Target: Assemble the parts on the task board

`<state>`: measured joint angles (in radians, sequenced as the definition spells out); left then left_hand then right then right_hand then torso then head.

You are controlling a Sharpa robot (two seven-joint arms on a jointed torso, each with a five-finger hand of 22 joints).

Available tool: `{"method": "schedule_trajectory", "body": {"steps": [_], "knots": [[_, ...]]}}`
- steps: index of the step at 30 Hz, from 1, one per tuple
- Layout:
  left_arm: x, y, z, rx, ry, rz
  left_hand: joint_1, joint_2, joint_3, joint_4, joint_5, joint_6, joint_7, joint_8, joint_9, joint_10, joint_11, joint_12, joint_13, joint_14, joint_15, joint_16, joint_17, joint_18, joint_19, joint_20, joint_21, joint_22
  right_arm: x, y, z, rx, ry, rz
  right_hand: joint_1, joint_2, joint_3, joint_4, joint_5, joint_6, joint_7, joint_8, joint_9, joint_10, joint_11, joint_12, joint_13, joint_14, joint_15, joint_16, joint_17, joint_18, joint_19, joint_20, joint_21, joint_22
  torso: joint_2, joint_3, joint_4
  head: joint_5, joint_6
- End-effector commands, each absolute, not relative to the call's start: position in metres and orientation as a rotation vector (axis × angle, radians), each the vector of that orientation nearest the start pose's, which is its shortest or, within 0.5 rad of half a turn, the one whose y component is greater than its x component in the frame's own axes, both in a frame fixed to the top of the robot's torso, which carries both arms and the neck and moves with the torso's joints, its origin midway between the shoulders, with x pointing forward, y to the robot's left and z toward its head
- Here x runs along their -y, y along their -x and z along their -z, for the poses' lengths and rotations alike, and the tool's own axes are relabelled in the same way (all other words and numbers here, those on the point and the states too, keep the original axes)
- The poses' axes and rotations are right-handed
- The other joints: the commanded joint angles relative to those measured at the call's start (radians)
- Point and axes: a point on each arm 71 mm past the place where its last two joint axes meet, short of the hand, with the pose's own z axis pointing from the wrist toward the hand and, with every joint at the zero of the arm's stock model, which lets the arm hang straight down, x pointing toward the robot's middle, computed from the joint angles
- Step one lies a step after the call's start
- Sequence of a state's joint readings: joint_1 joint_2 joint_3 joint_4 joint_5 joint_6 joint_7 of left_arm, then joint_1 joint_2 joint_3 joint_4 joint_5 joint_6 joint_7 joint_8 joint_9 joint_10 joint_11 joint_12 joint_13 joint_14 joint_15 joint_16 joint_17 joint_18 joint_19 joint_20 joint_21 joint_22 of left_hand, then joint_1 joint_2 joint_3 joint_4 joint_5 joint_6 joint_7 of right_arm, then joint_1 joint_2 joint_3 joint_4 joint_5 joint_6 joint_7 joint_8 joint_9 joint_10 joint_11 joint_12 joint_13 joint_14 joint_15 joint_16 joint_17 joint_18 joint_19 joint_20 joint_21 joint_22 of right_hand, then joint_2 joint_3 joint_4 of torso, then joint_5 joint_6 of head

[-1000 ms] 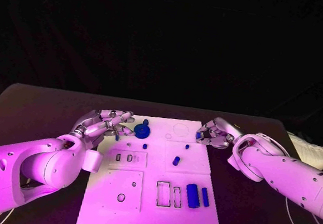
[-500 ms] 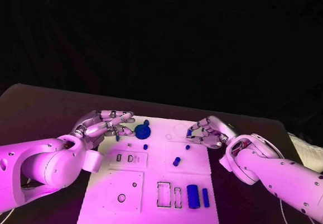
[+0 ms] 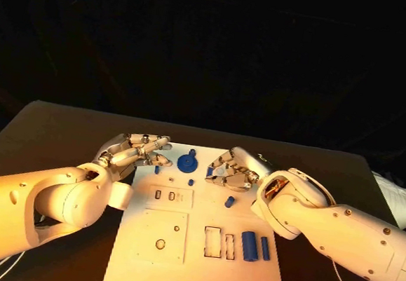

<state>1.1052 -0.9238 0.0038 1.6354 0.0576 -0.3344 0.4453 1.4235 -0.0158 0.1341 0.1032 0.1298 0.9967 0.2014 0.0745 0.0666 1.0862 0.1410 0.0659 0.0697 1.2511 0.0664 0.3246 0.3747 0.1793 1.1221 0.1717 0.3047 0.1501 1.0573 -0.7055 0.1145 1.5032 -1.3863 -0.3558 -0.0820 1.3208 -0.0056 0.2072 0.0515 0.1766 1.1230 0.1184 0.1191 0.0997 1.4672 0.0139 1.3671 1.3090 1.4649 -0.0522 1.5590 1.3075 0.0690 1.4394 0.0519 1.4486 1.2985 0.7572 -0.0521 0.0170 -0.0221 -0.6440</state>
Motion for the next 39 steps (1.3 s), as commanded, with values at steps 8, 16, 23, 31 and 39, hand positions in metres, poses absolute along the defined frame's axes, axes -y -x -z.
{"method": "schedule_trajectory", "body": {"steps": [8,16,23,31,39], "knots": [[-0.226,-0.46,0.195,-1.351,1.23,1.587,0.004,0.007,-0.001,-0.004,-0.002,-0.001,0.005,-0.006,-0.001,-0.004,0.001,0.0,-0.001,-0.009,0.001,0.006,0.001,0.0,0.006,-0.001,-0.007,0.002,0.093,-0.461,0.21,-1.627,0.218,-0.759,-0.008,0.0,-0.001,0.002,0.013,0.023,-0.027,-0.003,0.0,0.009,-0.004,-0.006,0.117,0.1,-0.005,-0.001,0.235,-0.013,0.006,-0.001,0.003,0.0,-0.004,-0.0034,0.0069,0.031,-0.017],[-0.229,-0.461,0.196,-1.348,1.231,1.578,0.004,0.007,-0.001,-0.004,-0.002,-0.001,0.005,-0.006,-0.001,-0.004,0.001,0.0,-0.001,-0.009,0.001,0.006,0.001,0.0,0.006,-0.001,-0.007,0.002,0.071,-0.457,0.223,-1.62,0.266,-0.744,-0.004,0.001,0.003,-0.002,0.019,0.021,-0.027,-0.004,0.001,0.008,-0.004,-0.007,0.116,0.1,-0.005,-0.002,0.234,-0.013,0.007,-0.002,0.003,0.0,-0.002,-0.0041,0.0144,0.035,-0.025],[-0.229,-0.461,0.196,-1.349,1.232,1.578,0.004,0.007,-0.001,-0.004,-0.002,-0.001,0.005,-0.006,-0.001,-0.004,0.001,0.0,-0.001,-0.009,0.001,0.006,0.001,0.0,0.006,-0.001,-0.007,0.002,0.064,-0.456,0.226,-1.626,0.281,-0.73,-0.004,0.001,0.003,-0.002,0.019,0.021,-0.027,-0.004,0.001,0.008,-0.004,-0.007,0.116,0.1,-0.005,-0.002,0.234,-0.013,0.007,-0.002,0.003,0.0,-0.002,-0.0061,0.0163,0.036,-0.028],[-0.228,-0.461,0.196,-1.352,1.232,1.581,0.004,0.007,-0.001,-0.004,-0.002,-0.001,0.005,-0.006,-0.001,-0.004,0.001,0.0,-0.001,-0.009,0.001,0.006,0.001,0.0,0.006,-0.001,-0.007,0.002,0.062,-0.456,0.228,-1.645,0.3,-0.712,-0.004,0.001,0.003,-0.002,0.02,0.021,-0.027,-0.005,0.001,0.008,-0.004,-0.007,0.117,0.1,-0.005,-0.002,0.234,-0.013,0.006,-0.002,0.003,-0.001,-0.003,-0.0052,0.015,0.037,-0.034],[-0.23,-0.461,0.196,-1.351,1.233,1.578,0.004,0.007,-0.001,-0.004,-0.002,-0.001,0.005,-0.006,-0.001,-0.004,0.001,0.0,-0.001,-0.009,0.001,0.006,0.001,0.0,0.006,-0.001,-0.007,0.002,0.067,-0.453,0.23,-1.669,0.323,-0.696,-0.007,-0.005,0.001,-0.003,0.017,0.019,-0.025,-0.007,0.001,0.008,-0.002,-0.008,0.117,0.099,-0.005,-0.003,0.233,-0.013,0.007,-0.002,0.003,0.0,-0.002,-0.0049,0.0137,0.04,-0.038]]}}
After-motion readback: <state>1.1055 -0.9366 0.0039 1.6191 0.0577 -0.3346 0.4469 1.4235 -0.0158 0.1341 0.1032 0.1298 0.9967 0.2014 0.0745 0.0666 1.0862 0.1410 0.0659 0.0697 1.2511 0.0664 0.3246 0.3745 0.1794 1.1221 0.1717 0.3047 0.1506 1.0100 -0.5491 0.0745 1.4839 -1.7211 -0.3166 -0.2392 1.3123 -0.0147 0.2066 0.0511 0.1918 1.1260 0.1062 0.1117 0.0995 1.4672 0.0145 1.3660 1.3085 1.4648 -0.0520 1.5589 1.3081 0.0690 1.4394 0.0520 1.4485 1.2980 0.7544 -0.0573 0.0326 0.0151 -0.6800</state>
